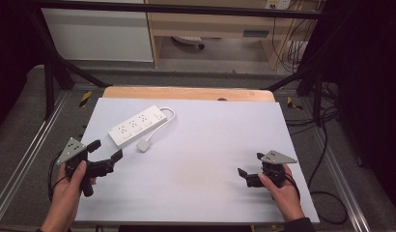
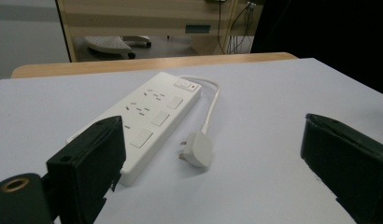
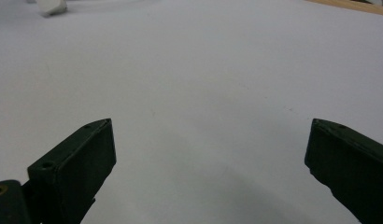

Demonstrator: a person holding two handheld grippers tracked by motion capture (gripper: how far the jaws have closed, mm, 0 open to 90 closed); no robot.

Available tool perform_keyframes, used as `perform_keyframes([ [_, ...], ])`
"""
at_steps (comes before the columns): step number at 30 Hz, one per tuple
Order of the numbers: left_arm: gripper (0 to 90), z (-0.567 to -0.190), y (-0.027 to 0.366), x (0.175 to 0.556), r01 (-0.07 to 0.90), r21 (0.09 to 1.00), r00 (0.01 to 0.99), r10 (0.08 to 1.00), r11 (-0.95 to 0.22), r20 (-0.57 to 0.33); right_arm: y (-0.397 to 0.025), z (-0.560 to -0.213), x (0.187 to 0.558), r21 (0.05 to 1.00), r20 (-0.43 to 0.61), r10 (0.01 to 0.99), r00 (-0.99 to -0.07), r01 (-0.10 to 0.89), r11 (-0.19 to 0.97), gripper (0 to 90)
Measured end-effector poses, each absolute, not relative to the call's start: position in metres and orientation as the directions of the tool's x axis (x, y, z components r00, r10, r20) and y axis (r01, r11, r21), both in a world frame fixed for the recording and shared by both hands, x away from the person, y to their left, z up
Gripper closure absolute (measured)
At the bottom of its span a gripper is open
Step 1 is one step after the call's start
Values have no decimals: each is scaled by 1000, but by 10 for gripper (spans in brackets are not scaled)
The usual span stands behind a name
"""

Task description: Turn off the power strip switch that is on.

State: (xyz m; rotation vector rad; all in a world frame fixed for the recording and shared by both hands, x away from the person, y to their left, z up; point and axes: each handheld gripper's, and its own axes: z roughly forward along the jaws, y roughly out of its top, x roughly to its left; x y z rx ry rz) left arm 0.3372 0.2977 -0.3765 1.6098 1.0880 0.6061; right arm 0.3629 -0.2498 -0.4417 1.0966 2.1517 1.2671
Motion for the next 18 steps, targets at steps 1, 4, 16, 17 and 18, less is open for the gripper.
perform_keyframes([
  [1,67,-378,298,336,348,937,455,879,-32,-140,-250,-442,363,864,37,793,-608,418,281,25],
  [4,67,-381,300,332,360,932,456,878,-35,-143,-250,-442,363,864,36,793,-609,418,282,26],
  [16,68,-391,302,316,372,927,472,869,-42,-150,-249,-442,363,862,31,790,-612,416,289,25],
  [17,68,-392,301,315,371,927,478,867,-50,-144,-249,-442,363,862,31,790,-612,416,289,26],
  [18,68,-393,300,314,372,927,481,865,-55,-141,-249,-442,363,862,31,790,-613,416,289,25],
])
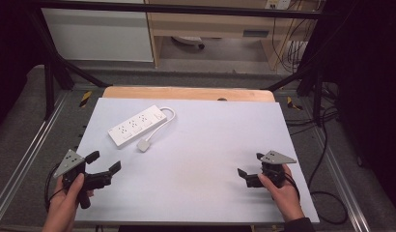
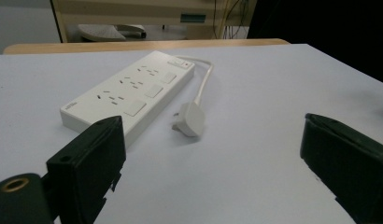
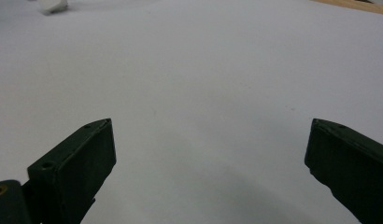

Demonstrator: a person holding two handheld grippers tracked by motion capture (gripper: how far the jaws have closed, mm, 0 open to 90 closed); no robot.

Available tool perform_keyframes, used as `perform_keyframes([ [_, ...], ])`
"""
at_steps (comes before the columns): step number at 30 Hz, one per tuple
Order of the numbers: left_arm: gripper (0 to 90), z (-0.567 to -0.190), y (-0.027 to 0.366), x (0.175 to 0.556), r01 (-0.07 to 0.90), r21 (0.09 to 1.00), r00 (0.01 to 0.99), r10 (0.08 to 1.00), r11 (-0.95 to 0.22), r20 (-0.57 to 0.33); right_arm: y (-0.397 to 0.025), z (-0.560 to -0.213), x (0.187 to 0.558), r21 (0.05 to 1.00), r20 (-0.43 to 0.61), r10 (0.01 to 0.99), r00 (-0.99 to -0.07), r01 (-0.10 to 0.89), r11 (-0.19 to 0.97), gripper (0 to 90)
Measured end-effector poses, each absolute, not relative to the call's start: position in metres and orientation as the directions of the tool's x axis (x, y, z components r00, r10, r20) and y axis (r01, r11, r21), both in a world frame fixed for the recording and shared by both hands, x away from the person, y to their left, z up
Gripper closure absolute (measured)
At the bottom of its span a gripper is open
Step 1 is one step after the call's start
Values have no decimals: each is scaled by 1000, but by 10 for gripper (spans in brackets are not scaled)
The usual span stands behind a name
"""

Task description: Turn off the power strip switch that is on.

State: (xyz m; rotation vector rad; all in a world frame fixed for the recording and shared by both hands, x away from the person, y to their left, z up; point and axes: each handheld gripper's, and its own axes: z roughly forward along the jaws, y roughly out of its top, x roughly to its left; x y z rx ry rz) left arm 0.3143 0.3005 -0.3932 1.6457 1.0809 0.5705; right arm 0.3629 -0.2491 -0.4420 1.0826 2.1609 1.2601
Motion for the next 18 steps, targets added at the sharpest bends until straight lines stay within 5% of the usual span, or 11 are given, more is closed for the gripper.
perform_keyframes([
  [18,72,-417,289,300,422,900,526,838,-108,-146,-249,-442,363,860,29,792,-609,419,291,25],
])
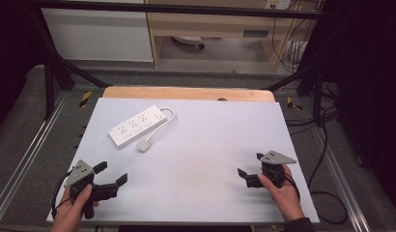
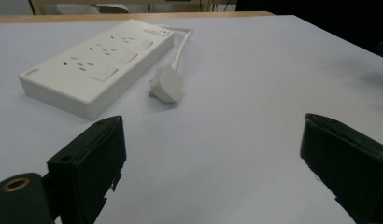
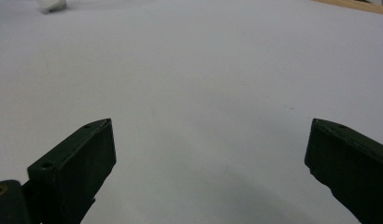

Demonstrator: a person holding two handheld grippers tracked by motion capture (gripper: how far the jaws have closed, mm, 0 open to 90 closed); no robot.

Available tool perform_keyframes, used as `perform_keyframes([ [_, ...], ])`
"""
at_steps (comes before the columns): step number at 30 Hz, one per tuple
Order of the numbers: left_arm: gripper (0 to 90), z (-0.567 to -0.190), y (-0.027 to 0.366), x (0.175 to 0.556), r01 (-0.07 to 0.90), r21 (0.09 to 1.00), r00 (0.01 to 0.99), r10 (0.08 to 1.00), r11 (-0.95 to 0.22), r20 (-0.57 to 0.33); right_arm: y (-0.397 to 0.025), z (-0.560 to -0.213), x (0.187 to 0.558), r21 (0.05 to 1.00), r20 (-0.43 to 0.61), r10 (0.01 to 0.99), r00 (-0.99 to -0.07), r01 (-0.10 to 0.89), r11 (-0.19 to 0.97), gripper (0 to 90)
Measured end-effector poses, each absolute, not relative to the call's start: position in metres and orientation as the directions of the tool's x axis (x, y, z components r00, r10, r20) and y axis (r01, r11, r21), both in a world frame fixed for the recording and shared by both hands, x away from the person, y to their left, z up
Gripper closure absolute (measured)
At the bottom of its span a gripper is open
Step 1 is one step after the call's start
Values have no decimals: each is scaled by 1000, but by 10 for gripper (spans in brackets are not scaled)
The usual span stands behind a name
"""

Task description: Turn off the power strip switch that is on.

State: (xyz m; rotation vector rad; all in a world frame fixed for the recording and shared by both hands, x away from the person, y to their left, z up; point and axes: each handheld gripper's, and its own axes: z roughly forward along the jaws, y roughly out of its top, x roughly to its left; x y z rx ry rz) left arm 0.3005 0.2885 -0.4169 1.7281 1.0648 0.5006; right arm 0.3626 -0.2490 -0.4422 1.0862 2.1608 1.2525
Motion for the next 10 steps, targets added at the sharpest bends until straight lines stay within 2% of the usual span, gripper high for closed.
perform_keyframes([
  [6,73,-428,287,300,454,883,531,832,-118,-162,-249,-444,363,850,17,798,-602,429,305,26],
  [10,79,-431,290,302,456,881,526,836,-122,-156,-252,-447,364,833,1,827,-562,458,311,28],
])
